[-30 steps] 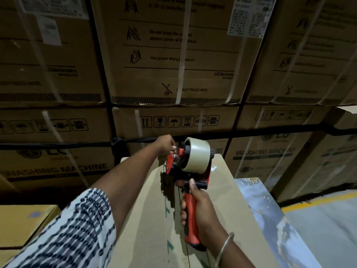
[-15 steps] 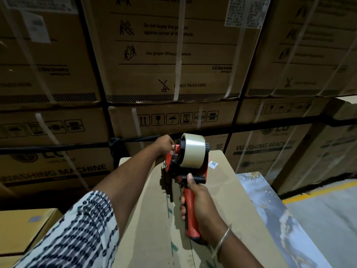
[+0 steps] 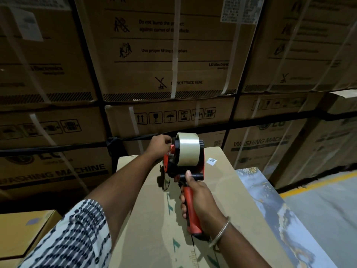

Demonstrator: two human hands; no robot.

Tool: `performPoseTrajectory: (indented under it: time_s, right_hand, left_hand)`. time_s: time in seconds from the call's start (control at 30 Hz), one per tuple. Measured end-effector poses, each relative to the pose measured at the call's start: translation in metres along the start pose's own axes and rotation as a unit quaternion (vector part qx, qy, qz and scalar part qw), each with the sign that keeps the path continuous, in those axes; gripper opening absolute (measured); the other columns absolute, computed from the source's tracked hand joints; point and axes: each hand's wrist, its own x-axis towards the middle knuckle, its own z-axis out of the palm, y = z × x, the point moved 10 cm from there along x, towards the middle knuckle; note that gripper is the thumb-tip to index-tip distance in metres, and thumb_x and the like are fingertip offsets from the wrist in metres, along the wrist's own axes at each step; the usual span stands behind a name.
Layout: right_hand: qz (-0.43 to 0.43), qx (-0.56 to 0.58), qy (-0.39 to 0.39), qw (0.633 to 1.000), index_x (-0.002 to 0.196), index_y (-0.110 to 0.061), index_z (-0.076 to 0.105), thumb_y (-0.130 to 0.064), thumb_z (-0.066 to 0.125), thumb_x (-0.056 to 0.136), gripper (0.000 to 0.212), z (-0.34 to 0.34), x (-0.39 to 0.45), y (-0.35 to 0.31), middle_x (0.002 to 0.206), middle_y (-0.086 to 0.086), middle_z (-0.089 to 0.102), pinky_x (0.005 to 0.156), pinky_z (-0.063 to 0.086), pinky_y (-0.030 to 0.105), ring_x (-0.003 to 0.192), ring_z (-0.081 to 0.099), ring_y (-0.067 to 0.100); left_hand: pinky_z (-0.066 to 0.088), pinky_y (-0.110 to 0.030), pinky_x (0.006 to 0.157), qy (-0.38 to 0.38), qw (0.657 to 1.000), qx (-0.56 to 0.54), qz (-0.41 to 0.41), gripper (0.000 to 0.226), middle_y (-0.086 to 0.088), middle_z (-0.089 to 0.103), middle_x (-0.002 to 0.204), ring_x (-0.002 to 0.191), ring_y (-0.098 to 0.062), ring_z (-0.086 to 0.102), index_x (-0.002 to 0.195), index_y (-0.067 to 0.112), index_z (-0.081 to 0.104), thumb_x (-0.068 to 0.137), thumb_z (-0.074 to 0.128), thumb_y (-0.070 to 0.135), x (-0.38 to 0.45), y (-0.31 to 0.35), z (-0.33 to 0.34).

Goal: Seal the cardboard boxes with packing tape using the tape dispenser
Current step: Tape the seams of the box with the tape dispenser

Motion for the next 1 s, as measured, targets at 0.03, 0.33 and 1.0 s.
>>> performPoseTrajectory:
  time_s: [0.03,0.33,1.0]
  right_hand:
    - [0.004,0.0,0.002,1.0,0.096,-0.006,0.052,-0.061,0.049,0.098,0.054,0.0,0.001,0.002,0.062,0.007,0.054,0.046,0.041,0.027,0.045,0.048,0.019]
    - [0.009,-0.023,-0.004,1.0,0.096,-0.007,0.05,-0.058,0.05,0.099,0.052,0.005,-0.003,0.0,0.059,0.005,0.053,0.043,0.039,0.025,0.043,0.046,0.019]
    - [-0.008,-0.056,0.02,0.998,0.096,-0.001,0.056,-0.054,0.048,0.101,0.054,-0.016,-0.079,0.032,0.057,0.008,0.05,0.043,0.036,0.024,0.041,0.044,0.02]
  left_hand:
    - [0.051,-0.026,0.062,-0.022,0.999,0.027,0.012,0.017,0.0,0.066,0.077,0.074,-0.011,0.063,0.075,0.016,0.068,0.089,0.064,0.006,-0.005,0.003,0.001]
    - [0.053,-0.038,0.071,-0.062,0.987,0.139,0.045,0.025,0.004,0.06,0.067,0.068,-0.016,0.062,0.064,0.025,0.058,0.085,0.063,0.013,-0.018,-0.009,0.004]
    - [0.039,-0.034,0.099,-0.087,0.966,0.165,0.18,0.034,-0.005,0.054,0.143,0.131,-0.03,0.049,0.129,0.025,0.063,0.097,0.054,0.03,-0.129,0.041,0.019]
